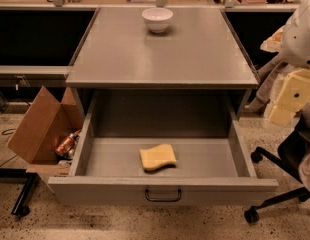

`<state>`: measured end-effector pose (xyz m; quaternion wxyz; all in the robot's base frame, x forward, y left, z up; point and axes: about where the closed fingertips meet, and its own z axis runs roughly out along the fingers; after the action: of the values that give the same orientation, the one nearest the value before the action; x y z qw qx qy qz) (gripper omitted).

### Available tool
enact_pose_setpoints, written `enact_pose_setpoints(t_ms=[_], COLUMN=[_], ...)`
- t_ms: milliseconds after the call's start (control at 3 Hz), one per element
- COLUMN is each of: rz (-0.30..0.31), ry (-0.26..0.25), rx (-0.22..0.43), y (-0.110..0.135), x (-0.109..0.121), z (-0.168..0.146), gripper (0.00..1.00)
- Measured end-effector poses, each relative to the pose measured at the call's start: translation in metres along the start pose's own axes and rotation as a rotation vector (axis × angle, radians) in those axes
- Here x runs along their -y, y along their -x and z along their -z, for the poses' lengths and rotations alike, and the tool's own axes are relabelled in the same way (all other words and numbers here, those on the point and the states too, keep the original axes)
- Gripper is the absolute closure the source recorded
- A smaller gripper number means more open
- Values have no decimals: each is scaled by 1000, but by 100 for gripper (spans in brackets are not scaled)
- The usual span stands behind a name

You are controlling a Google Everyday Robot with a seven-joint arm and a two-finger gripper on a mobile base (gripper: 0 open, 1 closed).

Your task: Pick sponge from top drawer and place on counter

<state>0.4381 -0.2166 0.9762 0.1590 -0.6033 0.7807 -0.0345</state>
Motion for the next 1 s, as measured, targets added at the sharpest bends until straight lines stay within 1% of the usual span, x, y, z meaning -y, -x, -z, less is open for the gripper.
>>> enact_pose_setpoints(t_ms=[333,667,1000], rz=[5,50,84], ry=[-4,48,137], rx=[-2,50,116], y=[2,22,46], x=[1,3,-1], z=[-3,-33,-82], gripper=[0,0,0])
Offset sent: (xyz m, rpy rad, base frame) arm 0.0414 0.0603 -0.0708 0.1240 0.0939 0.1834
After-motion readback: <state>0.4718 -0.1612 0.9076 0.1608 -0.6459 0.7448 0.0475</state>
